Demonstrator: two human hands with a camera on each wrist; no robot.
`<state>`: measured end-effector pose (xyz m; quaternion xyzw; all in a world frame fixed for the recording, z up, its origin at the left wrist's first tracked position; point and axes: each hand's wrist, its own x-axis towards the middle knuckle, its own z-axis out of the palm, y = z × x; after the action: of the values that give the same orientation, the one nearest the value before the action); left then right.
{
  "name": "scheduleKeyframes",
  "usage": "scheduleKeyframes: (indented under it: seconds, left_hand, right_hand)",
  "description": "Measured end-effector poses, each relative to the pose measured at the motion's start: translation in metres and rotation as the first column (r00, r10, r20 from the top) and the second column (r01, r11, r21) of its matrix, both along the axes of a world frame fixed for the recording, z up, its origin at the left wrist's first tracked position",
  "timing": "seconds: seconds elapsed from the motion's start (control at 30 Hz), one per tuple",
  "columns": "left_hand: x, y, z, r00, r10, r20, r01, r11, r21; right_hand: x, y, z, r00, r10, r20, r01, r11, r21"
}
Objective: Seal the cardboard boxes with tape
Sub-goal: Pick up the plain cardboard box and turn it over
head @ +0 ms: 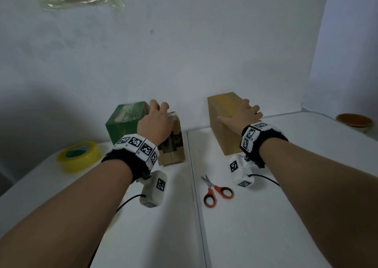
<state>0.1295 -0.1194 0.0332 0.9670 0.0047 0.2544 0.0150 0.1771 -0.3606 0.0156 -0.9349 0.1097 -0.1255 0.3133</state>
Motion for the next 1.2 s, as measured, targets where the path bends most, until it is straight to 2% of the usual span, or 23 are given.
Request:
scheduleKeyframes:
  seconds: [0.2, 0.3, 0.33, 0.37, 0.43, 0.47, 0.6, 0.67, 0.8, 0.83, 0.9, 0.93, 0.97, 1.0, 1.07, 1.1, 1.13, 1.2]
  left_hand:
    - [-0.011, 0.008, -0.001, 0.995, -0.079, -0.061, 0.069, 0.985, -0.157]
    - [-0.024, 0.006, 0.003, 0.994, -0.108, -0.028, 0.093, 0.942, -0.323]
    - [-0.029, 0.002, 0.006, 0.991, -0.134, -0.003, 0.119, 0.888, -0.444]
    - [-0.037, -0.004, 0.011, 0.986, -0.167, -0.002, 0.132, 0.784, -0.607]
    - [-0.056, -0.017, 0.021, 0.969, -0.246, -0.01, 0.109, 0.463, -0.879]
    - [-0.063, -0.021, 0.026, 0.963, -0.269, 0.002, 0.099, 0.346, -0.933]
    - [-0.087, -0.014, 0.05, 0.952, -0.306, 0.017, 0.034, 0.05, -0.998]
    - [-0.103, -0.009, 0.058, 0.919, -0.392, 0.03, 0.007, -0.061, -0.998]
    - [-0.14, -0.013, 0.058, 0.894, -0.433, 0.114, 0.052, -0.153, -0.987]
    - [-0.149, -0.013, 0.057, 0.893, -0.422, 0.155, 0.075, -0.2, -0.977]
    - [-0.162, -0.009, 0.054, 0.891, -0.401, 0.215, 0.078, -0.33, -0.941]
    - [-0.169, -0.009, 0.054, 0.894, -0.39, 0.222, 0.069, -0.371, -0.926]
    - [-0.177, -0.007, 0.054, 0.899, -0.379, 0.22, 0.079, -0.353, -0.932]
    - [-0.184, -0.005, 0.054, 0.898, -0.385, 0.214, 0.105, -0.285, -0.953]
    - [-0.196, 0.0, 0.052, 0.874, -0.453, 0.177, 0.134, -0.126, -0.983]
    - [-0.201, 0.006, 0.05, 0.866, -0.475, 0.159, 0.135, -0.085, -0.987]
    - [-0.204, 0.012, 0.046, 0.86, -0.486, 0.153, 0.134, -0.072, -0.988]
    - [-0.209, 0.022, 0.037, 0.859, -0.483, 0.169, 0.14, -0.096, -0.985]
  right_hand:
    - [-0.028, -0.008, 0.006, 0.969, 0.051, 0.241, -0.128, 0.939, 0.32]
    - [-0.05, -0.008, 0.013, 0.915, 0.1, 0.391, -0.24, 0.914, 0.327]
    - [-0.058, -0.007, 0.015, 0.891, 0.136, 0.433, -0.278, 0.917, 0.285]
    - [-0.068, -0.005, 0.017, 0.864, 0.179, 0.471, -0.32, 0.917, 0.238]
    - [-0.088, 0.0, 0.022, 0.8, 0.267, 0.537, -0.401, 0.904, 0.147]
    - [-0.099, 0.002, 0.023, 0.768, 0.306, 0.563, -0.434, 0.895, 0.105]
    - [-0.138, 0.003, 0.027, 0.663, 0.393, 0.637, -0.497, 0.868, -0.018]
    - [-0.157, 0.005, 0.032, 0.628, 0.436, 0.645, -0.516, 0.854, -0.075]
    - [-0.185, 0.018, 0.043, 0.558, 0.546, 0.624, -0.55, 0.807, -0.214]
    - [-0.191, 0.022, 0.044, 0.539, 0.57, 0.62, -0.576, 0.786, -0.222]
    - [-0.202, 0.032, 0.051, 0.533, 0.592, 0.605, -0.687, 0.72, -0.1]
    - [-0.207, 0.038, 0.054, 0.575, 0.583, 0.575, -0.726, 0.687, 0.029]
    - [-0.208, 0.044, 0.056, 0.643, 0.573, 0.509, -0.725, 0.669, 0.163]
    - [-0.206, 0.05, 0.056, 0.703, 0.572, 0.424, -0.7, 0.662, 0.268]
    - [-0.2, 0.057, 0.051, 0.744, 0.588, 0.317, -0.667, 0.63, 0.398]
    - [-0.198, 0.058, 0.048, 0.746, 0.583, 0.322, -0.661, 0.59, 0.464]
    - [-0.196, 0.059, 0.043, 0.748, 0.57, 0.341, -0.654, 0.543, 0.527]
    - [-0.2, 0.062, 0.037, 0.757, 0.541, 0.367, -0.643, 0.512, 0.57]
